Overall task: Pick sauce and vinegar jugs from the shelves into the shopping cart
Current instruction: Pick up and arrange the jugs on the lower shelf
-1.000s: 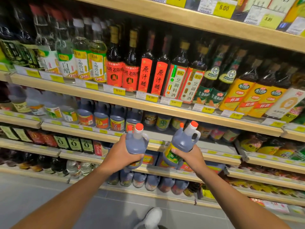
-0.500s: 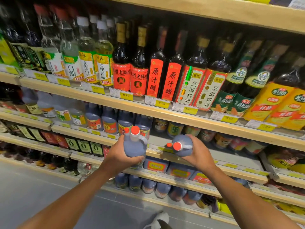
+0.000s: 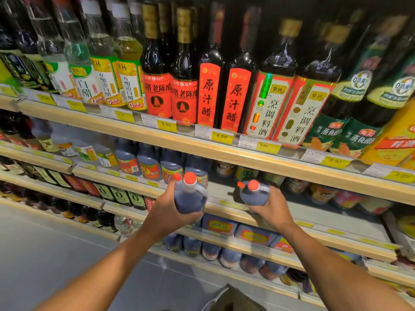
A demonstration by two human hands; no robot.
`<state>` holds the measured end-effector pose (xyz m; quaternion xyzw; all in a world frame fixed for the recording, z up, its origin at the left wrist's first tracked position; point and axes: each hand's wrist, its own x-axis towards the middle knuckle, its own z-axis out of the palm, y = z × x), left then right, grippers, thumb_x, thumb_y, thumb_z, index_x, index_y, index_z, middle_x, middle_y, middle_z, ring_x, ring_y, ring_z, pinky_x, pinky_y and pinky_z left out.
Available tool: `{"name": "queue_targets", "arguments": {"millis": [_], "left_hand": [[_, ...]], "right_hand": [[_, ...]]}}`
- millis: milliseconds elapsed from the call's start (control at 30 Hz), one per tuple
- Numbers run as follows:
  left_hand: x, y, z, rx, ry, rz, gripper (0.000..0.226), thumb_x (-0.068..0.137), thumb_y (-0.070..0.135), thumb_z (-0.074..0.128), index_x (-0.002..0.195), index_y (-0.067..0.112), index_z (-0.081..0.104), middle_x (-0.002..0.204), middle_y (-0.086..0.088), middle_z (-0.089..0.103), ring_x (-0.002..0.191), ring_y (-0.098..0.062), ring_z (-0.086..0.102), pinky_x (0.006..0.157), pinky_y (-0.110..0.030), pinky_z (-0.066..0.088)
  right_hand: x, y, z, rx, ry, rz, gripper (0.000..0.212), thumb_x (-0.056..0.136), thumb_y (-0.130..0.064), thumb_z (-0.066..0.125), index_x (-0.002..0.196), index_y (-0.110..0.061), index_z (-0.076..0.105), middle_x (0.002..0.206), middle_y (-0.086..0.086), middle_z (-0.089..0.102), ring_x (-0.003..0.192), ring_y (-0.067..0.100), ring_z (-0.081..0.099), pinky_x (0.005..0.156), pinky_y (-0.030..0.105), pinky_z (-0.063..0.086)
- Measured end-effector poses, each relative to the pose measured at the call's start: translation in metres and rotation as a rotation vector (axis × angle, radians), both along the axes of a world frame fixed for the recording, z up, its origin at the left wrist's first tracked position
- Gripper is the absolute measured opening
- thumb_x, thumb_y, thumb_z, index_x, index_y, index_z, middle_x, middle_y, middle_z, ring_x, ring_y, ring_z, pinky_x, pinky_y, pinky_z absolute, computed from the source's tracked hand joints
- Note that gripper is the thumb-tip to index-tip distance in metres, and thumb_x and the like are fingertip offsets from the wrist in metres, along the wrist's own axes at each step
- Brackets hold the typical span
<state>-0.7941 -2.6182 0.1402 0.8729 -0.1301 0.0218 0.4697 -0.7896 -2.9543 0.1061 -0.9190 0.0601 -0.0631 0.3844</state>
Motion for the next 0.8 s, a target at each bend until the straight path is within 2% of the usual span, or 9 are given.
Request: {"name": "queue_targets", "arguments": {"millis": [133,200,267,333,400,533,633,700,800], "left_hand": [[0.002,-0.003,0.001,-0.010,0.068,0.006,0.074,0.062,0.041,0.096,0.119,0.035,0.049,0.103,0.020,0.067,0.090,0.004,0.065,0.066,-0.021,0.054],[0.002,-0.003,0.000,-0.003,0.091,0.021,0.073,0.062,0.044,0.094,0.119,0.035,0.049,0.103,0.020,0.067,0.090,0.004,0.065,0.069,-0.026,0.057],[0.001,-0.003,0.000,0.006,0.103,0.042,0.074,0.061,0.050,0.093,0.120,0.034,0.050,0.104,0.020,0.067,0.091,0.003,0.065,0.073,-0.032,0.059],[0.000,-0.004,0.001,0.015,0.111,0.059,0.075,0.061,0.053,0.091,0.121,0.033,0.051,0.104,0.020,0.067,0.091,0.002,0.066,0.074,-0.035,0.060],[-0.001,-0.005,0.003,0.025,0.117,0.076,0.075,0.062,0.055,0.090,0.122,0.033,0.050,0.104,0.020,0.066,0.091,-0.001,0.066,0.074,-0.037,0.059],[-0.005,-0.007,0.003,0.049,0.125,0.123,0.081,0.060,0.060,0.086,0.125,0.031,0.048,0.105,0.012,0.068,0.094,-0.017,0.066,0.075,-0.043,0.058],[-0.007,-0.008,0.006,0.018,0.206,0.131,0.091,0.053,0.069,0.084,0.127,0.035,0.044,0.110,0.011,0.067,0.100,-0.019,0.065,0.082,-0.045,0.058],[-0.007,-0.008,0.007,-0.035,0.257,0.104,0.099,0.047,0.079,0.083,0.128,0.040,0.041,0.114,0.013,0.066,0.105,-0.018,0.066,0.088,-0.048,0.057],[-0.016,-0.016,0.008,-0.090,0.237,0.090,0.091,0.052,0.070,0.086,0.126,0.041,0.042,0.115,0.014,0.065,0.105,-0.017,0.066,0.089,-0.047,0.057]], "right_hand": [[0.006,-0.002,0.003,0.103,0.073,-0.105,0.033,0.069,-0.029,0.094,0.097,-0.022,0.079,0.090,-0.013,0.073,0.081,-0.003,0.066,0.065,0.002,0.043],[0.008,-0.005,0.008,0.106,0.134,-0.140,0.015,0.074,-0.026,0.091,0.076,-0.021,0.077,0.067,-0.025,0.065,0.060,-0.012,0.057,0.054,0.001,0.039],[0.011,-0.006,0.015,0.099,0.167,-0.182,0.047,0.076,-0.031,0.089,0.050,-0.030,0.050,0.033,-0.024,0.043,0.045,0.000,0.046,0.044,0.011,0.036],[0.012,-0.010,0.017,0.113,0.211,-0.223,0.062,0.075,-0.041,0.088,0.044,-0.024,0.037,0.029,-0.013,0.036,0.046,0.008,0.040,0.044,0.020,0.028],[0.012,-0.015,0.018,0.114,0.280,-0.210,0.062,0.075,-0.046,0.087,0.047,-0.017,0.040,0.041,-0.007,0.043,0.050,0.016,0.046,0.051,0.031,0.031],[0.000,-0.014,0.029,0.109,0.271,-0.173,0.035,0.078,-0.035,0.088,0.073,-0.024,0.055,0.079,0.003,0.065,0.077,0.021,0.061,0.067,0.035,0.046],[-0.024,-0.011,0.027,-0.039,0.223,-0.303,0.041,0.079,-0.043,0.083,0.101,-0.016,0.063,0.106,0.005,0.068,0.098,0.027,0.065,0.081,0.042,0.053],[-0.049,0.002,0.027,-0.222,0.086,-0.323,0.033,0.085,-0.046,0.069,0.108,-0.023,0.065,0.107,-0.002,0.068,0.097,0.025,0.066,0.079,0.041,0.054],[-0.075,0.041,0.036,-0.244,0.013,-0.060,0.036,0.079,-0.059,0.057,0.105,-0.035,0.064,0.104,-0.011,0.068,0.088,0.019,0.068,0.072,0.035,0.053]]}}
